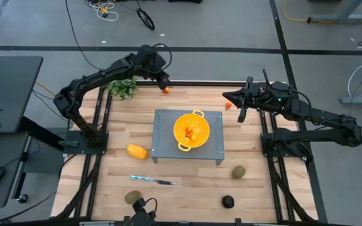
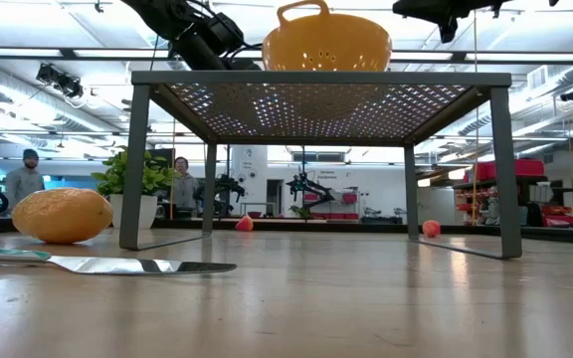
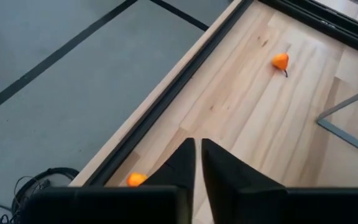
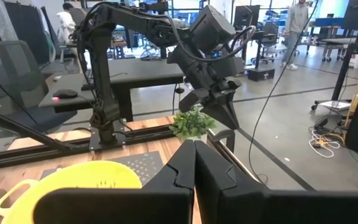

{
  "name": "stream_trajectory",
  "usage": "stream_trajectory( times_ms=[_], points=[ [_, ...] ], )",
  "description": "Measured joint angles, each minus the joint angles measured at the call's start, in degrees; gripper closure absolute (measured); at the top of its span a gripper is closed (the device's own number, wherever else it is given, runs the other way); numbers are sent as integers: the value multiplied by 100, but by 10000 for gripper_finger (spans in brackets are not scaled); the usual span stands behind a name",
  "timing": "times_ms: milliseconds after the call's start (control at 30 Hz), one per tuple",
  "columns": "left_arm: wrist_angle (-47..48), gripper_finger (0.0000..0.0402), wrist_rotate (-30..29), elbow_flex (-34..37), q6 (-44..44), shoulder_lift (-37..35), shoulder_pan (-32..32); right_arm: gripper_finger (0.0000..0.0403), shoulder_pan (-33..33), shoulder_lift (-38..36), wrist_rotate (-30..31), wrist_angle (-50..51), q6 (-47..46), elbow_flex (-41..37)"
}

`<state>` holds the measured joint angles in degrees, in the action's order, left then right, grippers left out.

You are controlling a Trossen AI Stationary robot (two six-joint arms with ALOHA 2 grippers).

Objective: Pick & Place Fruit
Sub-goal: Put the right pear into the strainer bowl on the shelf

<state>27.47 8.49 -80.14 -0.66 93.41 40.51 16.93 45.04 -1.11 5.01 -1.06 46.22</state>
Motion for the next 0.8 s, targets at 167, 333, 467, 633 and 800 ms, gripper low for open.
stream_trajectory(
  times_ms=[167, 333, 467, 633, 800],
  points=[
    [2, 295, -1, 0, -330, 2, 0, 398, 0, 0, 1, 16, 0, 0],
    [29, 205, -238, -2, -449, 49, 9, 398, -1, 0, 5, 16, 0, 0],
    [9, 141, -231, -7, -522, 137, 11, 398, 29, 0, 5, 18, 0, 0],
    [70, 92, -102, 5, -761, 257, 6, 398, 113, 0, 2, 20, -16, 0],
    [20, 89, -336, 104, -1473, 339, -16, 398, 118, 0, 2, 30, -19, 1]
  ],
)
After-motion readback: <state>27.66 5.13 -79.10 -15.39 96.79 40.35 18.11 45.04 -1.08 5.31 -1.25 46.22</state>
